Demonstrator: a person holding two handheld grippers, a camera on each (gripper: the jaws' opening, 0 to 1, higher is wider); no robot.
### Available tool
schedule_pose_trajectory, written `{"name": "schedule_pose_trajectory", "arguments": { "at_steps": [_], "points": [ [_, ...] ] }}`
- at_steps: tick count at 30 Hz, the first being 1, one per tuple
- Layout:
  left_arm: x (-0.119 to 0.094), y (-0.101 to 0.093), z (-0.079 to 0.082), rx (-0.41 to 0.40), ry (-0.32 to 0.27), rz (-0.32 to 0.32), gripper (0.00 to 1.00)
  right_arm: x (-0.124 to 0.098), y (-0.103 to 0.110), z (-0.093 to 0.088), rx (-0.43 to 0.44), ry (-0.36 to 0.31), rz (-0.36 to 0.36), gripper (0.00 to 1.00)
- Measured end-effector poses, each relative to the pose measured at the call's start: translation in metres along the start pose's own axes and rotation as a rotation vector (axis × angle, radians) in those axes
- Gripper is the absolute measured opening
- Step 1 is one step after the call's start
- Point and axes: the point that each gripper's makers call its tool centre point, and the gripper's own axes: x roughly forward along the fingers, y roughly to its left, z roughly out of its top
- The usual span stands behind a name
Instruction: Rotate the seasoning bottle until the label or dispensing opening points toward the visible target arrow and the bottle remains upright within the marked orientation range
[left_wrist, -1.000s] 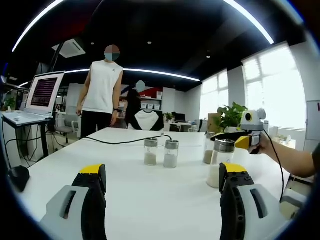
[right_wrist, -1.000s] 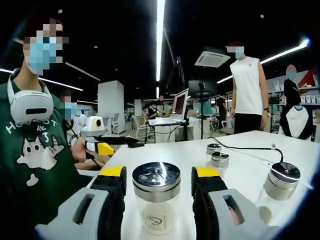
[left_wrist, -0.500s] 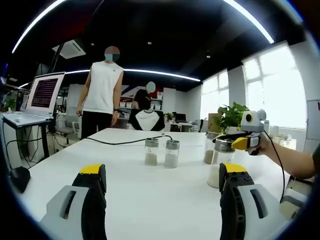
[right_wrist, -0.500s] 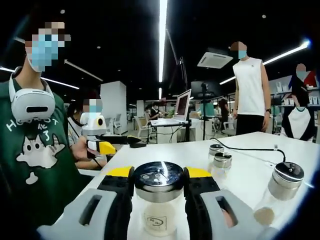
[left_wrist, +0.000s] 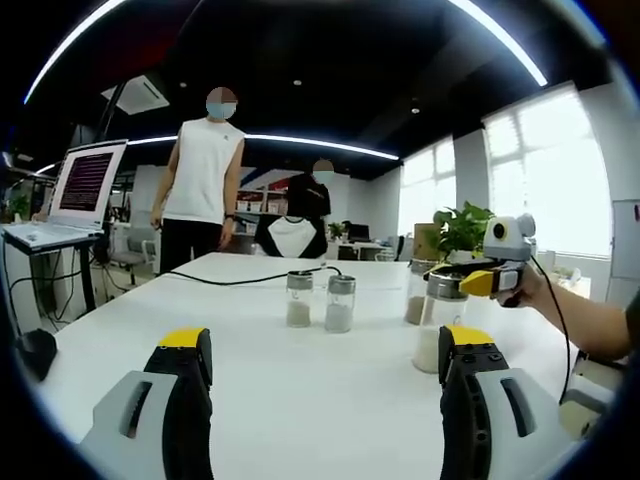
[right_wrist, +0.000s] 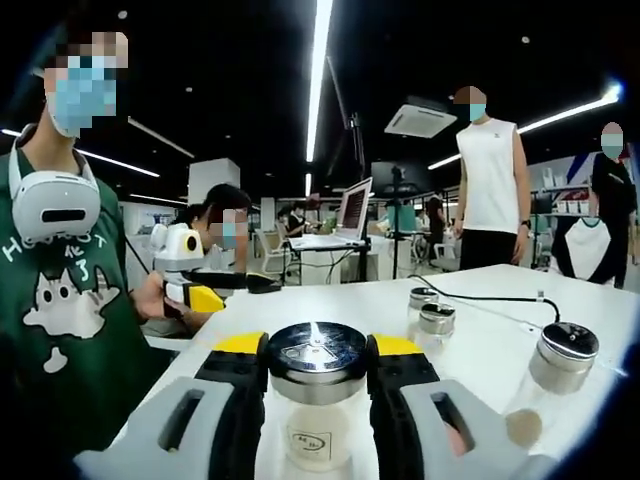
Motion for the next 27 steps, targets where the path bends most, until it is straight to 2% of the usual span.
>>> {"name": "schedule_pose_trajectory", "arguments": {
  "at_steps": [14,27],
  "points": [
    [0.0002,0.0009,0.0016,-0.002,0.003,0.001,0.99,0.0008,-0.0037,0.0011,0.006,0.02,-0.061,0.37],
    [0.0003,0.0001,0.0023,0.002,0.001,0.004,0.99,0.0001,-0.0069,0.0006,0.014,0.023,-0.147,0.37]
  ]
}}
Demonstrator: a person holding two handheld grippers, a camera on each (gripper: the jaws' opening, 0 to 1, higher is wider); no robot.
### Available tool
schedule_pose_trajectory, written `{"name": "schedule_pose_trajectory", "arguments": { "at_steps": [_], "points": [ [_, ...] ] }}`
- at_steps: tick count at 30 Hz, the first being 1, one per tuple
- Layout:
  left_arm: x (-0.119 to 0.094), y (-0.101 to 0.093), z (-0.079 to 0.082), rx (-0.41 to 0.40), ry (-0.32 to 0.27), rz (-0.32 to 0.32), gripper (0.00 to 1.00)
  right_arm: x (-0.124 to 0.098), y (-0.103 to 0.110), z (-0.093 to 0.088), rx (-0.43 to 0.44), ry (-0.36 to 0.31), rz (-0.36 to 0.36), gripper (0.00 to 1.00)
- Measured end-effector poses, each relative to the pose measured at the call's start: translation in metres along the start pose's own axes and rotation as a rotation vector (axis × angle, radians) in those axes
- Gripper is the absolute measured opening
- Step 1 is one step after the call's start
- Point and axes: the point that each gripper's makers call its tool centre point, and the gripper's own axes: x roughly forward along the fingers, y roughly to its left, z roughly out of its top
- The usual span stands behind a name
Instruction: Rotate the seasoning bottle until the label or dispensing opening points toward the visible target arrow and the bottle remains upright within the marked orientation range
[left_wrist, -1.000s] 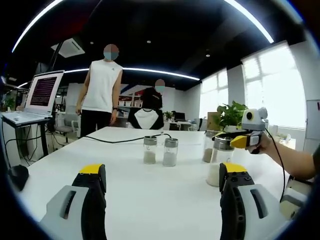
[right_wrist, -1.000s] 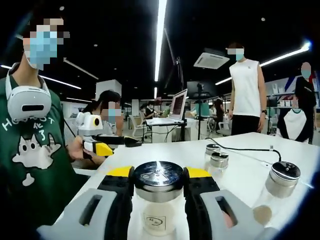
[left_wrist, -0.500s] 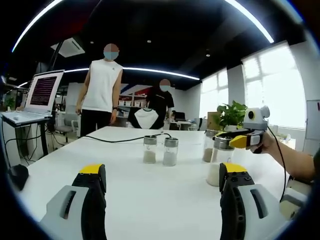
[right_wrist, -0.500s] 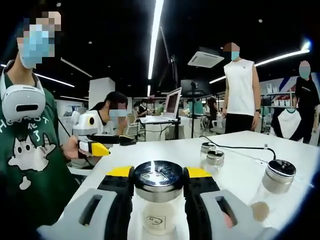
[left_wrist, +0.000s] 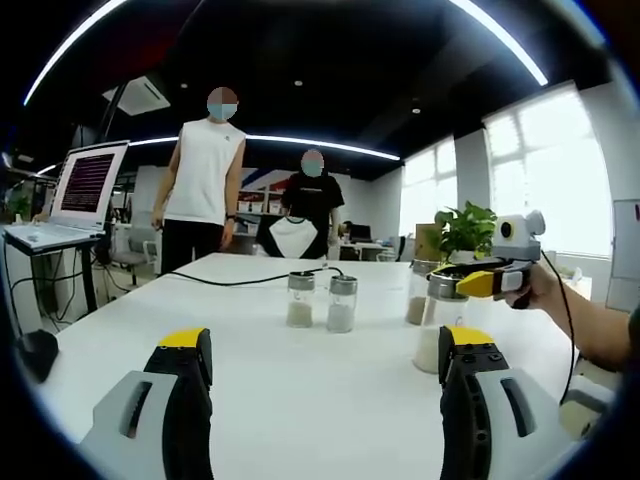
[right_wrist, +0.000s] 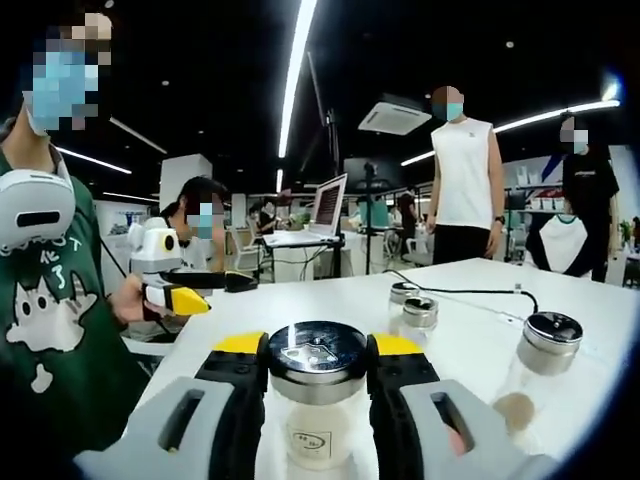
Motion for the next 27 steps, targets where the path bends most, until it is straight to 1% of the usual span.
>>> {"name": "schedule_pose_trajectory", "arguments": {
  "at_steps": [8,13,27],
  "points": [
    [0.0005,-0.0005,-0.0014,0.003,0.005,0.002,0.99,-0.0009,0.0005,-0.0011,0.003,-0.006,-0.062,0.37],
    [-0.0002,-0.0009,-0.0006,0.0,-0.001,0.0,0.99,-0.0009,-0.0018,-0.0012,0.007,-0.008,-0.121,0.37],
    [-0.0006,0.0009,0.0001,-0.005,-0.008,0.005,0.99,-0.0009,-0.0047,-0.002,0.015,0.004,-0.235,0.37]
  ]
}}
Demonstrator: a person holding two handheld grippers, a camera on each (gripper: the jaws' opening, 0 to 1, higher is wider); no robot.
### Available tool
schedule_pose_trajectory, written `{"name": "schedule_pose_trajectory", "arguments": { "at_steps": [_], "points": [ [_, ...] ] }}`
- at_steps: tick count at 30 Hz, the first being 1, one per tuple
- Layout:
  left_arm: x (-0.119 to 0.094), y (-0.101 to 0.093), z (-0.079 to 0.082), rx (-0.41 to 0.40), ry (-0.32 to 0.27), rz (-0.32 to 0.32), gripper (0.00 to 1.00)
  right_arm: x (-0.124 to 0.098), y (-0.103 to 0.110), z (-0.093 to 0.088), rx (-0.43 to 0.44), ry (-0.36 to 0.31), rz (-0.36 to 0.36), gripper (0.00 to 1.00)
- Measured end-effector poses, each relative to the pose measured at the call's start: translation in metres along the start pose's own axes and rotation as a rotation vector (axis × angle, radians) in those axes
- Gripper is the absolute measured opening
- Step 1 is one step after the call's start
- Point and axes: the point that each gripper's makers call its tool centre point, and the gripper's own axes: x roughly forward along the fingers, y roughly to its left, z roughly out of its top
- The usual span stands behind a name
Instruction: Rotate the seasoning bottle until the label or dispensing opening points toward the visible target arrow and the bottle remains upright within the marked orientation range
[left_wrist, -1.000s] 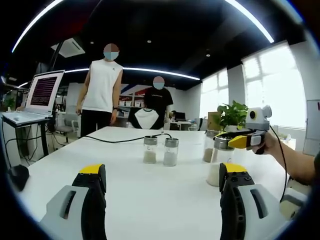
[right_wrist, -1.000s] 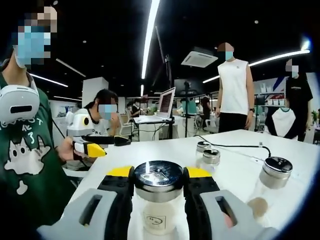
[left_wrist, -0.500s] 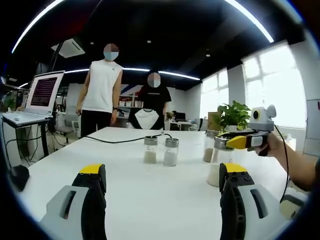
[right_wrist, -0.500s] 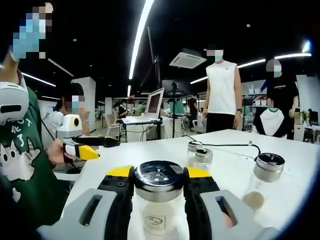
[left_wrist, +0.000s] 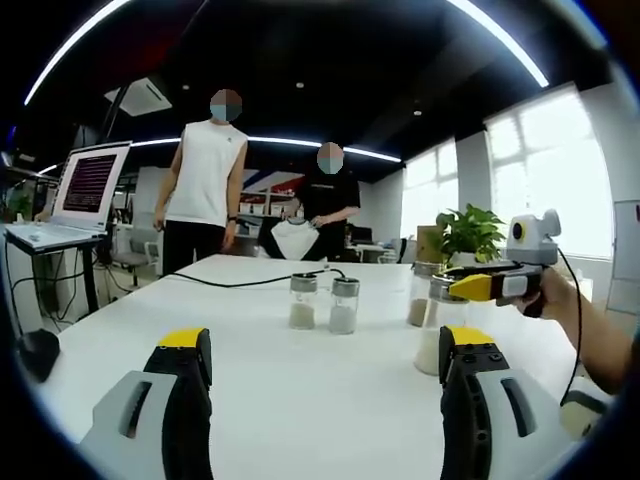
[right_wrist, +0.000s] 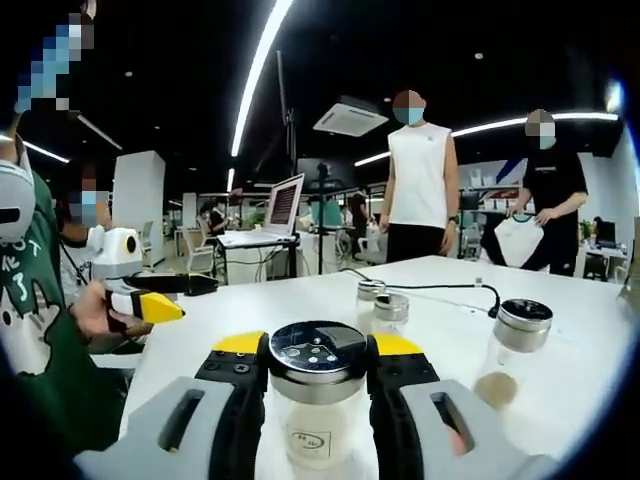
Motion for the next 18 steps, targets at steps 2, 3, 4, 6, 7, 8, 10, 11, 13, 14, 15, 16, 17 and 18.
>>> {"name": "schedule_pose_trajectory", "arguments": {
  "at_steps": [2,3,4,6,7,8,10,11,13,14,15,16,17,18],
  "points": [
    [0.0001,-0.0001,0.0004,-0.002,-0.002,-0.001,0.99,-0.0001,-0.0006,-0.0002,0.001,0.0,-0.012,0.37],
    [0.0,0.0001,0.0008,-0.001,-0.004,0.0,0.99,-0.0002,-0.001,-0.0002,0.003,-0.001,-0.021,0.37],
    [-0.0001,0.0003,0.0011,-0.001,-0.005,0.001,0.99,-0.0002,-0.0013,-0.0003,0.006,-0.002,-0.029,0.37],
    [-0.0002,0.0006,0.0007,-0.003,-0.004,0.002,0.99,0.0,-0.0009,-0.0005,0.003,-0.001,-0.04,0.37],
    [-0.0002,0.0009,0.0003,-0.004,-0.003,0.003,0.99,-0.0001,-0.0017,-0.0005,0.007,-0.002,-0.048,0.37],
    [-0.0003,0.001,0.0003,-0.004,-0.003,0.003,0.99,-0.0003,-0.002,-0.0006,0.009,-0.003,-0.054,0.37],
    [-0.0004,0.0011,0.0006,-0.005,-0.004,0.004,0.99,-0.0004,-0.0025,-0.0007,0.011,-0.005,-0.066,0.37],
    [-0.0005,0.001,0.0009,-0.005,-0.004,0.005,0.99,-0.0002,-0.0027,-0.0008,0.01,-0.002,-0.077,0.37],
    [-0.0006,0.0006,0.0012,-0.004,-0.004,0.005,0.99,-0.0002,-0.0033,-0.001,0.015,0.001,-0.091,0.37],
    [-0.0005,0.0004,0.0015,-0.005,-0.005,0.004,0.99,0.0,-0.0031,-0.0011,0.014,0.001,-0.098,0.37],
    [-0.0004,0.0001,0.0016,-0.005,-0.006,0.004,0.99,0.0,-0.0032,-0.0013,0.014,0.002,-0.11,0.37],
    [-0.0003,-0.0001,0.0014,-0.005,-0.005,0.004,0.99,0.0,-0.0032,-0.0014,0.017,0.002,-0.116,0.37],
    [-0.0002,-0.0007,0.0007,-0.004,-0.002,0.003,0.99,-0.0003,-0.0032,-0.0016,0.015,0.003,-0.124,0.37],
    [-0.0001,-0.001,0.0004,-0.005,-0.001,0.002,0.99,-0.0005,-0.0033,-0.0017,0.015,0.003,-0.128,0.37]
  ]
}}
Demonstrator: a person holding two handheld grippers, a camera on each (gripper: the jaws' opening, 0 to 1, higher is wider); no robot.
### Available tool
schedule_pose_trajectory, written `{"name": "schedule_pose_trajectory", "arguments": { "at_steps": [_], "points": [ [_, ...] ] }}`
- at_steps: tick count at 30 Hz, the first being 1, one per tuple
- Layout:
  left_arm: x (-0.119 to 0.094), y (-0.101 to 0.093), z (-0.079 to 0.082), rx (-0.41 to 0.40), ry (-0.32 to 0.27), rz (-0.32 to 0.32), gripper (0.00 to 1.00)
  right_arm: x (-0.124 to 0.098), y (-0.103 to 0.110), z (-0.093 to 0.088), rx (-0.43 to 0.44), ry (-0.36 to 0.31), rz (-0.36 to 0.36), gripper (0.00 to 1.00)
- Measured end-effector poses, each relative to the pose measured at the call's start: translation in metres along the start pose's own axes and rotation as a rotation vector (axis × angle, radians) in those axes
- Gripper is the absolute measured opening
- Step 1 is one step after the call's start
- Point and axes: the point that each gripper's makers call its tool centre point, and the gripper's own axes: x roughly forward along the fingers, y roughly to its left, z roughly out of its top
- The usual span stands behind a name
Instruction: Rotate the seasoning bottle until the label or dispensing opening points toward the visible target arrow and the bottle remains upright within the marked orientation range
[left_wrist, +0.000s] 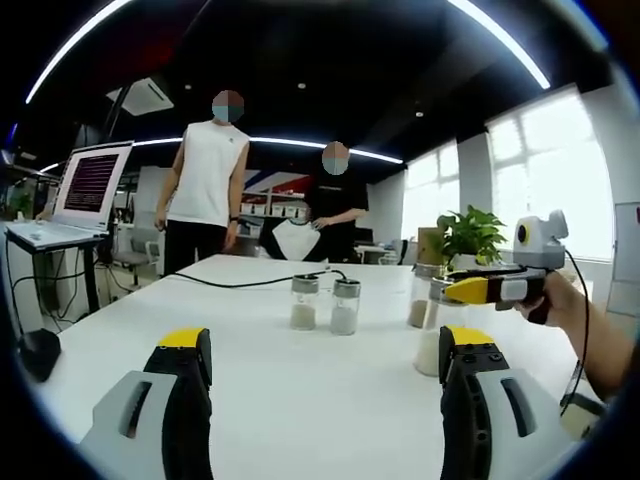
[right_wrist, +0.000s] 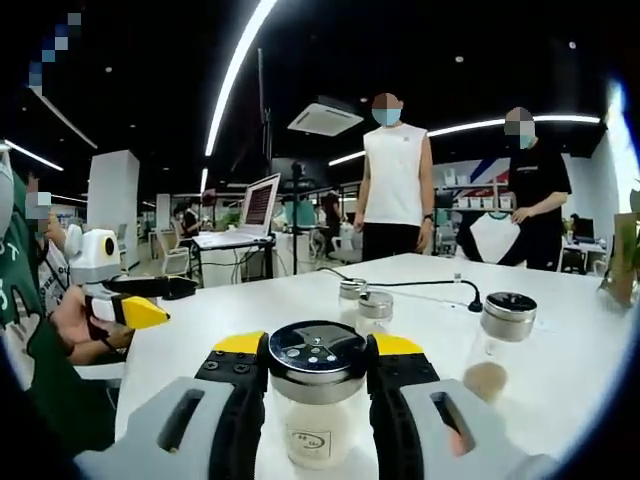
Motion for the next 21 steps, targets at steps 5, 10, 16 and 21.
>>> {"name": "schedule_pose_trajectory", "arguments": {
  "at_steps": [5,10,16,21],
  "points": [
    [0.0001,0.0007,-0.0014,0.0,0.001,0.0,0.99,-0.0002,-0.0011,-0.0006,0.011,-0.002,-0.031,0.37],
    [-0.001,0.003,-0.0006,0.002,-0.005,0.006,0.99,-0.0001,-0.0016,-0.001,0.016,-0.005,-0.062,0.37],
    [-0.0014,0.0029,-0.0018,0.0,-0.002,0.006,0.99,-0.0003,-0.0023,-0.0013,0.02,-0.01,-0.094,0.38],
    [-0.0011,0.002,-0.0024,0.002,0.0,0.004,0.99,-0.0006,-0.0029,-0.0013,0.026,-0.015,-0.109,0.38]
  ]
}}
